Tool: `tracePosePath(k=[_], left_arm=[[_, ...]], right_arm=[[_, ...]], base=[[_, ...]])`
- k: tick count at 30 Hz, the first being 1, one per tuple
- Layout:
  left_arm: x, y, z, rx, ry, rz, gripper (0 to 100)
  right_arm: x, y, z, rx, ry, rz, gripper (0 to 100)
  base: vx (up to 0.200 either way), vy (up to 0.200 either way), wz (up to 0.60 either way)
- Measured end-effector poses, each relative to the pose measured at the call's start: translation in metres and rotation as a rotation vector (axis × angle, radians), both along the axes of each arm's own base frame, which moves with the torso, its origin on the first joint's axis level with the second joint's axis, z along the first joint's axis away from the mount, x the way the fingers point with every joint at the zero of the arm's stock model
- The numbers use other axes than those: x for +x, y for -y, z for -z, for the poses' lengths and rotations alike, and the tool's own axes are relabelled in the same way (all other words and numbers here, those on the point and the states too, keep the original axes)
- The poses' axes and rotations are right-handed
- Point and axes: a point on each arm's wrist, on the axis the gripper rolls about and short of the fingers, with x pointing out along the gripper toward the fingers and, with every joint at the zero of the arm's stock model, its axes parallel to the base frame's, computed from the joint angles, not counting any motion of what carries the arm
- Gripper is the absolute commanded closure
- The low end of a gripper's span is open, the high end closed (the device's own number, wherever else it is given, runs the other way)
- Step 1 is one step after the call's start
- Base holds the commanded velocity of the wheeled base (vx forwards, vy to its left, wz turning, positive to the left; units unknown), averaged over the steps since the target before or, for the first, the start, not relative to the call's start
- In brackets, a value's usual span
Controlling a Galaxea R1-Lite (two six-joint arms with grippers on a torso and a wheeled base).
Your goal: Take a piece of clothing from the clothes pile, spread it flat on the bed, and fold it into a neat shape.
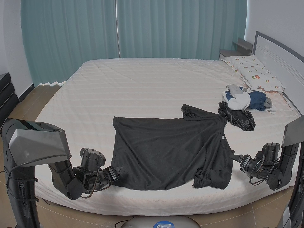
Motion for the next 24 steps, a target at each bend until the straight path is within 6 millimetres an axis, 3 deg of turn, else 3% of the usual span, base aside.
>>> tracePosePath(k=[9,10,19,24], left_arm=[[0.006,0.01,0.007,0.039,-0.007,0.024,0],[0.005,0.01,0.008,0.049,-0.014,0.031,100],[0.004,0.009,0.011,0.087,-0.045,0.048,100],[0.007,-0.004,0.011,0.103,-0.046,-0.01,100]], right_arm=[[-0.003,-0.003,-0.001,-0.001,0.014,-0.013,0],[-0.003,-0.003,-0.001,-0.002,0.013,-0.014,0],[-0.011,-0.005,0.004,-0.022,-0.017,-0.07,0],[-0.015,-0.008,0.012,-0.036,-0.048,-0.1,0]], base=[[0.0,0.0,0.0],[0.0,0.0,0.0],[0.0,0.0,0.0],[0.0,0.0,0.0]])
